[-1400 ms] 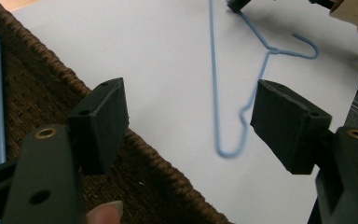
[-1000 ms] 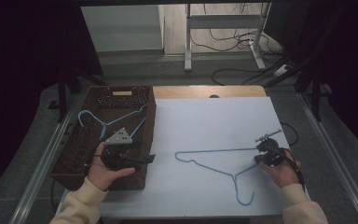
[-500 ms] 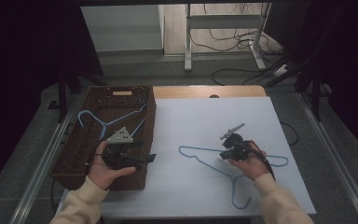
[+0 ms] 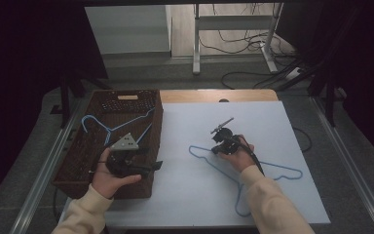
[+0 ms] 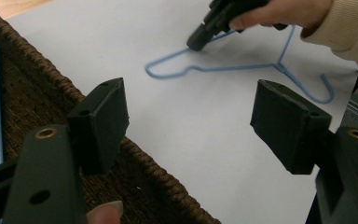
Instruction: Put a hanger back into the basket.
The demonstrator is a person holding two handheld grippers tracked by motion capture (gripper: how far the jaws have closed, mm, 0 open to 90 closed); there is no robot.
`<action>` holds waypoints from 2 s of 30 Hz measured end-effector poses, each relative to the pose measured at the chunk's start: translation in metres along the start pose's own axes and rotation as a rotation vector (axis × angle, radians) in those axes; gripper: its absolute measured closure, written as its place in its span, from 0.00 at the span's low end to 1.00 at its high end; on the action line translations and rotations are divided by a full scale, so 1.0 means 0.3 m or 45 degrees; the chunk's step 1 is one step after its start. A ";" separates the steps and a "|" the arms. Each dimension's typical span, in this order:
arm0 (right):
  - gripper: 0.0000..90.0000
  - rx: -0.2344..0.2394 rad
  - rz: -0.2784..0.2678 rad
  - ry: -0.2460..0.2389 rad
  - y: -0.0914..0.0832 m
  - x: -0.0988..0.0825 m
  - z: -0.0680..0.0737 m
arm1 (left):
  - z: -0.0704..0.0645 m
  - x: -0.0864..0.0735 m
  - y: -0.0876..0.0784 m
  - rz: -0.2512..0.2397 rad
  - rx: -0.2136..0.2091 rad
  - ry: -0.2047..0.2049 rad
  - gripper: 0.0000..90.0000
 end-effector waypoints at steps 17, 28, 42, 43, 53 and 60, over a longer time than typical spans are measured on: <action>1.00 -0.354 -0.052 0.305 -0.026 -0.001 -0.321 | -0.001 -0.009 0.010 0.015 0.000 -0.001 0.30; 1.00 -0.188 -0.019 0.193 -0.256 -0.150 -0.198 | -0.006 -0.006 0.004 0.008 -0.004 0.002 0.30; 1.00 -0.160 0.113 0.265 -0.434 -0.453 -0.158 | -0.015 -0.007 0.020 0.022 -0.012 0.007 0.30; 1.00 -0.147 0.121 0.259 -0.436 -0.456 -0.143 | -0.015 -0.007 0.020 0.022 -0.012 0.008 0.30; 1.00 0.059 0.143 0.149 -0.342 -0.378 0.065 | -0.012 -0.004 0.020 0.019 -0.016 0.011 0.30; 1.00 0.154 0.130 0.092 -0.252 -0.281 0.168 | -0.004 -0.004 0.013 0.013 -0.010 0.010 0.30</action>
Point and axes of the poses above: each handheld gripper's, and its own axes: y roughly forward along the jaws, x roughly out of its top, z roughly to its left, the point moved 3 cm from there along y, roughly forward along the jaws, and after that the axes turned 12 degrees about -z, right-handed, at the moved point
